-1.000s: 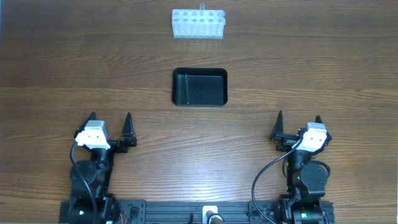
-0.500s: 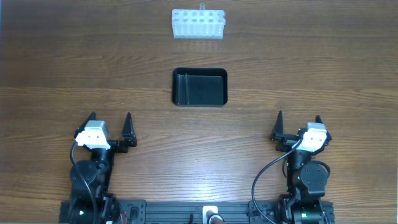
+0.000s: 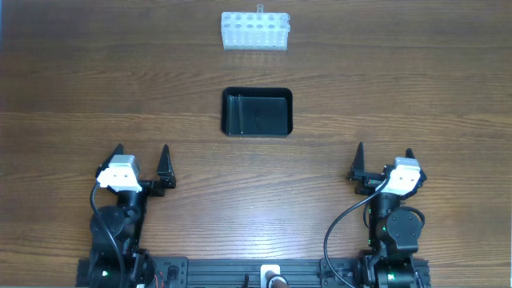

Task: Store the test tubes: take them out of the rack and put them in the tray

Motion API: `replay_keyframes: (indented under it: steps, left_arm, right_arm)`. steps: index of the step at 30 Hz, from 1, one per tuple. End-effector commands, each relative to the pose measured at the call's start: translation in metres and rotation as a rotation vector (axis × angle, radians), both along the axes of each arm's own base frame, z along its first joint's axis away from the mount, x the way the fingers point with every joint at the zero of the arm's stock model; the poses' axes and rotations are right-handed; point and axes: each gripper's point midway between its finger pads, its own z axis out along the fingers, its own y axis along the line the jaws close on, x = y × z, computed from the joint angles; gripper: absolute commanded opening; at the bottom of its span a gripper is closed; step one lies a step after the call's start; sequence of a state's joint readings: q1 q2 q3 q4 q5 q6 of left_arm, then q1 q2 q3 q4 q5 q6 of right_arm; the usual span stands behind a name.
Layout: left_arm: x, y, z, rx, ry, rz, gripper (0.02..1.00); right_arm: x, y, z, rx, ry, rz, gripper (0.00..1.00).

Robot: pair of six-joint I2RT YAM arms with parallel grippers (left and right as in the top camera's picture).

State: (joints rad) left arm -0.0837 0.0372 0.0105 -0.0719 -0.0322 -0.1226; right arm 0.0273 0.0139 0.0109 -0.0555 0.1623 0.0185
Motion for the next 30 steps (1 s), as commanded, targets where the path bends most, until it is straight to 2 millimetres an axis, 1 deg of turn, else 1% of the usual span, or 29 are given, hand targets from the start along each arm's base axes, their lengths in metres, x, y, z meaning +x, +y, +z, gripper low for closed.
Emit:
replay_keyframes:
  steps: [1, 4, 8, 13, 18, 21, 24, 26, 29, 30]
  left_arm:
    - [0.000, -0.001, 0.000, 0.012, -0.006, -0.010, 0.996]
    - [0.000, -0.001, 0.000, 0.012, -0.006, -0.010, 0.998]
    - [0.000, -0.001, 0.000, 0.012, -0.006, -0.010, 1.000]
    - [0.000, -0.001, 0.000, 0.012, -0.006, -0.010, 1.000]
    - [0.000, -0.001, 0.000, 0.012, -0.006, -0.010, 0.996]
    - [0.000, -0.001, 0.000, 0.012, -0.006, -0.010, 0.996]
    - [0.000, -0.001, 0.000, 0.012, -0.006, -0.010, 1.000]
    - [0.000, -0.001, 0.000, 0.012, -0.006, -0.010, 1.000]
    - [0.000, -0.001, 0.000, 0.012, -0.006, -0.010, 0.996]
    - [0.000, -0.001, 0.000, 0.012, -0.006, -0.010, 0.998]
  right_arm:
    - [0.000, -0.001, -0.002, -0.005, 0.002, -0.002, 0.991]
    - [0.000, -0.001, -0.002, -0.005, 0.001, -0.001, 0.991]
    - [0.000, 0.000, 0.006, -0.003, -0.032, 0.003, 0.993]
    - [0.001, 0.005, 0.010, -0.002, -0.045, 0.034, 0.991]
    - [0.002, 0.013, 0.022, 0.012, -0.066, 0.076, 0.991]
    - [0.008, 0.014, 0.033, 0.014, -0.075, 0.082, 0.991]
    - [0.020, 0.019, 0.045, 0.016, -0.055, 0.111, 0.991]
    - [0.032, 0.026, 0.052, 0.019, -0.023, 0.148, 0.991]
    - [0.058, 0.040, 0.060, 0.027, 0.036, 0.224, 0.991]
    - [0.070, 0.046, 0.063, 0.031, 0.058, 0.254, 0.993]
